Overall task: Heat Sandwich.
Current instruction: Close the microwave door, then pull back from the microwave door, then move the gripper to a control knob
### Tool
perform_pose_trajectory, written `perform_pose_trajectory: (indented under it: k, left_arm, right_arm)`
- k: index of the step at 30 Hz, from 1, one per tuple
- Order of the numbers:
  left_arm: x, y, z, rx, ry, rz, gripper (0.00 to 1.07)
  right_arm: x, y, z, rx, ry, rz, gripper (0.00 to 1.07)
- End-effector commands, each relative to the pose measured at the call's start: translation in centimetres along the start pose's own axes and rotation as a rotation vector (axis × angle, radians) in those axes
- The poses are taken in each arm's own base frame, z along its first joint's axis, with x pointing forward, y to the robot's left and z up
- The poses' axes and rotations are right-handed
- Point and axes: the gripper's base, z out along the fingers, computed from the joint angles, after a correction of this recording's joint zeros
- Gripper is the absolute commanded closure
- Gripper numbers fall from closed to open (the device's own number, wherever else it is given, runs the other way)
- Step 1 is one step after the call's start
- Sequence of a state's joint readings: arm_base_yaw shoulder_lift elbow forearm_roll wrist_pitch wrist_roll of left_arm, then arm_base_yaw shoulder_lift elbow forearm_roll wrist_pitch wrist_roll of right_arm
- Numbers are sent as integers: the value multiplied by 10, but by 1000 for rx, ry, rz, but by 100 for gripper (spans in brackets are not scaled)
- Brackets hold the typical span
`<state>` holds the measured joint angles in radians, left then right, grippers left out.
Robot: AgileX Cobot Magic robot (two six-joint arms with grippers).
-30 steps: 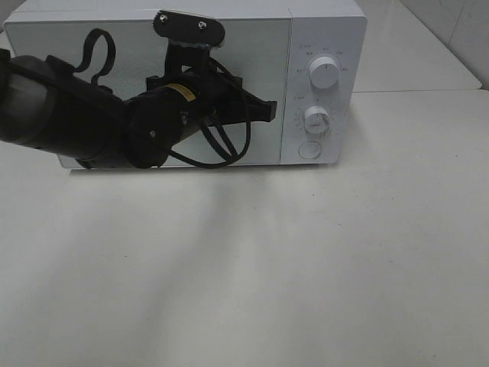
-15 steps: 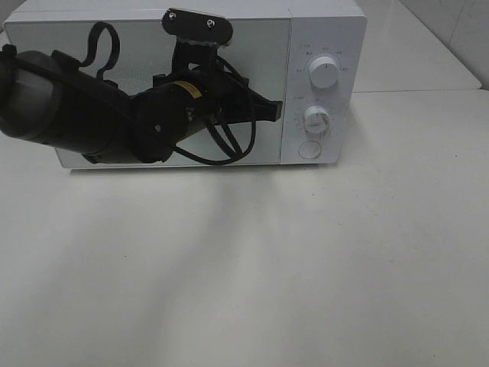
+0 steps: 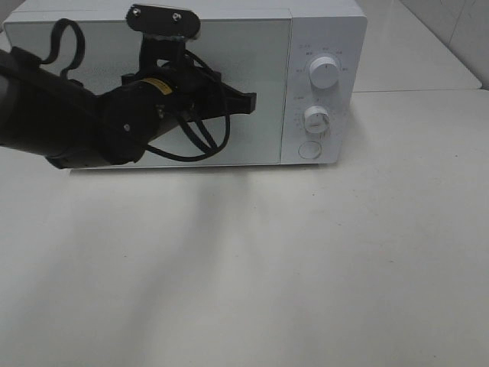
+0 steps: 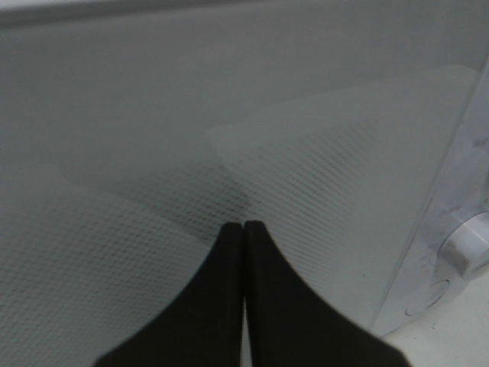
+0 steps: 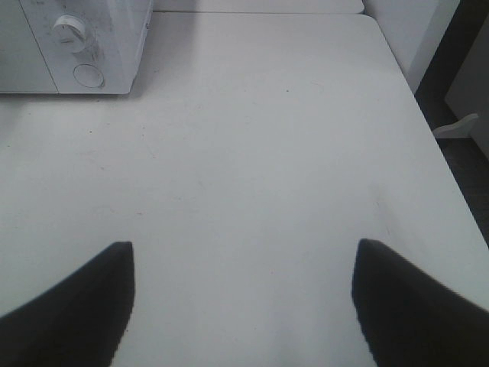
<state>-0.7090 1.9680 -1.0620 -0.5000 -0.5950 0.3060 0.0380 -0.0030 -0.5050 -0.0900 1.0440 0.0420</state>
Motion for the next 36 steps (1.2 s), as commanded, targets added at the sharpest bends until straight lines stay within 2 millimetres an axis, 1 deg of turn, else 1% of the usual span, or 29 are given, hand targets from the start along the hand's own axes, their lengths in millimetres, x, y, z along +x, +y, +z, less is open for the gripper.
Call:
perform_pose_trajectory:
  k: [1, 2, 4, 5, 6, 8, 9, 10, 11, 12, 14, 15, 19, 20, 22, 24, 25, 27, 29, 30, 31, 32, 33, 34, 36]
  left_arm:
    - [-9, 3, -12, -15, -39, -23, 107]
    - [-7, 4, -20, -12, -20, -22, 107]
    - [-7, 5, -28, -5, 4, -27, 107]
    - [-4, 6, -36, 9, 54, -35, 107]
    - [-4, 6, -36, 9, 54, -35, 107]
    - [-4, 5, -43, 27, 104, -46, 107]
    - [-3, 4, -47, 43, 141, -47, 103]
    - [-3, 1, -53, 82, 218, -52, 85]
    - [-2, 0, -56, 99, 253, -54, 72]
    - [-2, 0, -56, 99, 253, -54, 72]
    - [-3, -3, -63, 132, 315, -58, 31]
    - [-2, -5, -69, 165, 382, -59, 6]
    - [-2, -8, -78, 210, 458, -41, 10]
    - [-2, -9, -83, 239, 501, -11, 10]
    - [-2, -9, -86, 253, 520, 8, 10]
    - [-2, -10, -93, 285, 583, 47, 10]
    - [-2, -6, -100, 302, 653, 62, 10]
    - [-2, -3, -103, 304, 674, 65, 10]
    - [-5, 7, -108, 295, 719, 42, 10]
    - [-7, 21, -112, 274, 771, 3, 10]
    - [-9, 27, -114, 262, 788, -17, 10]
    - [-9, 27, -114, 262, 788, -17, 10]
    - [-10, 35, -117, 250, 809, -37, 10]
    - [-13, 48, -123, 233, 847, -64, 10]
    - [-18, 61, -129, 213, 868, -92, 10]
  right_arm:
    - [2, 0, -3, 3, -38, 2, 32]
    - [2, 0, -3, 3, -38, 2, 32]
    - [2, 0, -3, 3, -38, 2, 32]
    - [2, 0, -3, 3, -38, 2, 32]
    - [2, 0, -3, 3, -38, 2, 32]
    - [2, 0, -3, 3, -38, 2, 32]
    - [2, 0, -3, 3, -38, 2, 32]
    - [2, 0, -3, 3, -38, 2, 32]
    - [2, 0, -3, 3, -38, 2, 32]
    - [2, 0, -3, 3, -38, 2, 32]
    - [2, 0, -3, 3, -38, 2, 32]
    - [2, 0, -3, 3, -38, 2, 32]
    - [2, 0, -3, 3, -38, 2, 32]
    - [2, 0, -3, 3, -38, 2, 32]
    - [2, 0, -3, 3, -38, 2, 32]
    - [2, 0, -3, 3, -38, 2, 32]
    - [2, 0, -3, 3, -38, 2, 32]
    - [2, 0, -3, 3, -38, 2, 32]
    - [2, 0, -3, 3, -38, 2, 32]
    - [2, 0, -3, 3, -38, 2, 32]
    - [2, 0, -3, 3, -38, 2, 32]
    - [2, 0, -3, 3, -38, 2, 32]
    - [2, 0, -3, 3, -38, 2, 32]
    - [2, 0, -3, 3, -38, 2, 32]
    - [2, 0, -3, 3, -38, 2, 32]
